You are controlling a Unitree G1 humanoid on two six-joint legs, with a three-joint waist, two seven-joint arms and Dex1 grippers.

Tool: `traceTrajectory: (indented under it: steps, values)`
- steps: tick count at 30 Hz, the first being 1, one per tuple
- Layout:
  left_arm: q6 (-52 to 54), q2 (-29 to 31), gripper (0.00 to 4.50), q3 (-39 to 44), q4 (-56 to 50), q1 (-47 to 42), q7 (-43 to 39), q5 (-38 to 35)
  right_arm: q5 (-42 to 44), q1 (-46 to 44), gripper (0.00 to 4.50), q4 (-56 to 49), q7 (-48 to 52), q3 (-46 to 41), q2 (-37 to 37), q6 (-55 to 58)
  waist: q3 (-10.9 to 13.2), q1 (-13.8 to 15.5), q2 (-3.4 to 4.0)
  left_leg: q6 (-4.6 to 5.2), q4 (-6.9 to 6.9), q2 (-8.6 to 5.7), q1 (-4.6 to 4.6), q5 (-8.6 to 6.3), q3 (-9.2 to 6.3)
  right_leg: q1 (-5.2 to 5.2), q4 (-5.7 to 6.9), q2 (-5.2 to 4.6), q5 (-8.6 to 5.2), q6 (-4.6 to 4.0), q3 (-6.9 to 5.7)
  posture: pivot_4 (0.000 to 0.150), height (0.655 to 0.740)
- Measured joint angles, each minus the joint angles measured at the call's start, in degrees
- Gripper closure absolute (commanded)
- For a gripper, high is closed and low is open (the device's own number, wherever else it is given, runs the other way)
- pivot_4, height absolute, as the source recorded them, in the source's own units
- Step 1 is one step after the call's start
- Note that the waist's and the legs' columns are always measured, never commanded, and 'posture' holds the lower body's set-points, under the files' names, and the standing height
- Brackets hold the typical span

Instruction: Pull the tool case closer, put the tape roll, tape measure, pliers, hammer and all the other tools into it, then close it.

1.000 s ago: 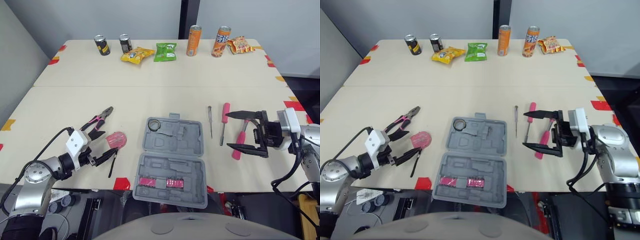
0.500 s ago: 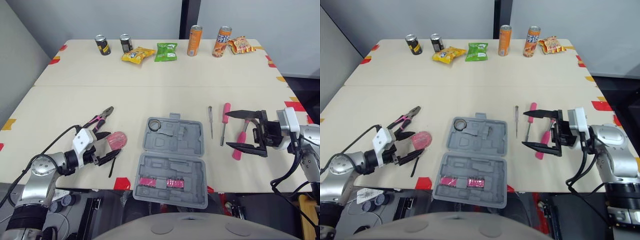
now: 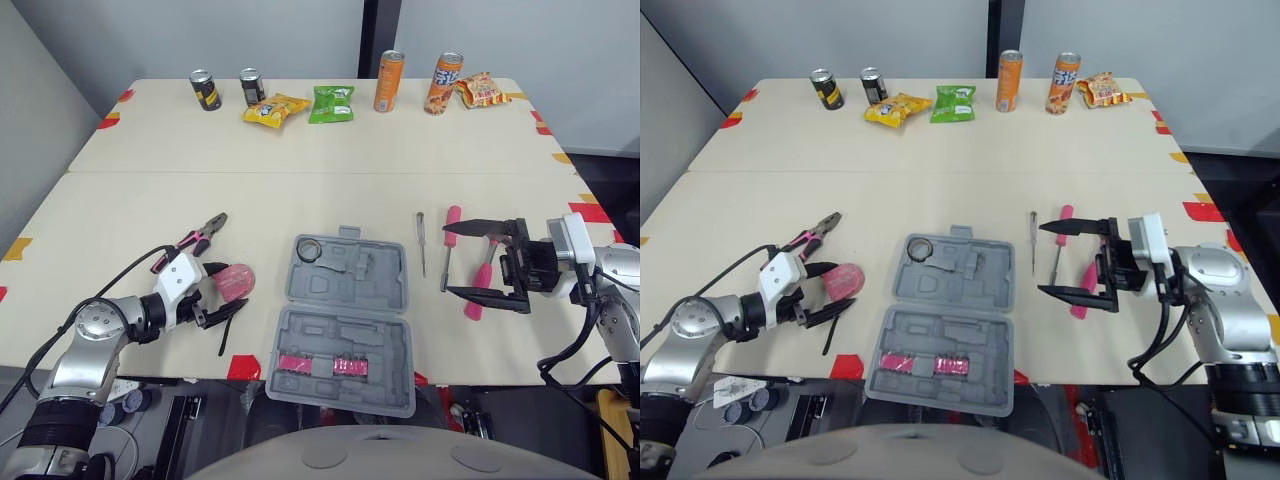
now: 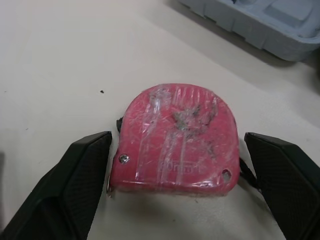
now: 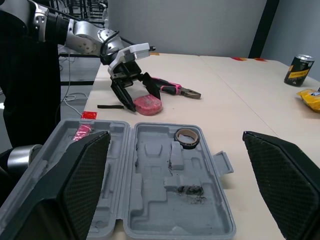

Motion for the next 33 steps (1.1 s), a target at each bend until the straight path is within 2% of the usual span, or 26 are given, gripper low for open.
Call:
traceTrajectory:
  steps: [2, 9, 13, 18, 23, 28, 33]
  values:
    - [1.09, 0.0, 1.46, 0.0, -1.17, 0.07, 0.19, -0.04, 0.01, 0.0, 0.0, -0.03, 0.0, 0.0, 0.0, 0.05, 0.0, 0.01, 0.0, 0.0, 0.0, 0.0, 0.0, 0.0, 0.0, 0.0, 0.0, 0.0, 0.0, 0.0, 0.0, 0.15, 0.74]
    - [4.12, 0.23, 1.48, 0.08, -6.27, 0.85, 0.16, -1.15, 0.04, 0.08, 0.0, -0.15, 0.02, 0.0, -0.01, 0.39, 0.0, 0.03, 0.0, 0.0, 0.0, -0.01, 0.0, 0.0, 0.0, -0.01, 0.0, 0.0, 0.0, -0.01, 0.0, 0.15, 0.74]
    - [7.3, 2.57, 1.48, 0.21, -12.65, -0.53, -0.71, -4.01, 0.4, 0.33, 0.0, -0.55, -1.96, 0.01, -0.17, 3.64, 0.01, 0.15, -0.01, -0.01, 0.0, -0.01, -0.01, 0.01, -0.02, -0.01, 0.0, 0.0, 0.0, -0.01, 0.0, 0.15, 0.74]
    - [10.88, 5.48, 1.48, 0.02, -19.12, -9.96, -3.03, -7.33, 1.32, -0.18, 0.0, -4.17, -12.11, 0.56, -0.51, 16.12, 0.0, 0.17, 0.01, -0.13, 0.0, -0.06, 0.04, 0.07, 0.01, -0.03, 0.02, 0.04, 0.0, -0.01, 0.05, 0.15, 0.74]
    - [11.6, 5.21, 1.48, -4.78, -18.81, -17.59, -6.96, -7.19, 3.43, -2.9, 0.0, -7.67, -20.93, 1.83, -0.2, 27.79, -0.01, 0.23, 0.02, -0.31, -0.02, -0.05, 0.04, 0.13, 0.02, -0.04, 0.05, 0.12, 0.0, -0.01, 0.12, 0.15, 0.74]
    - [8.7, 0.26, 1.48, -12.07, -15.48, -27.52, -10.1, -5.2, 10.35, -6.43, 0.0, -13.33, -31.79, 4.47, 2.46, 42.55, -0.02, 1.1, 0.04, -0.49, 0.0, -0.05, 0.03, 0.16, 0.04, -0.04, 0.3, 0.13, 0.0, 0.0, 0.17, 0.15, 0.74]
    - [3.31, -5.54, 1.48, -16.6, -9.01, -32.62, -11.36, -2.24, 18.17, -10.78, 0.0, -13.39, -43.83, 4.88, 6.8, 57.13, -0.02, 1.62, 0.05, -0.65, 0.01, -0.05, 0.02, 0.17, 0.07, -0.05, 0.34, 0.14, 0.0, 0.0, 0.22, 0.15, 0.74]
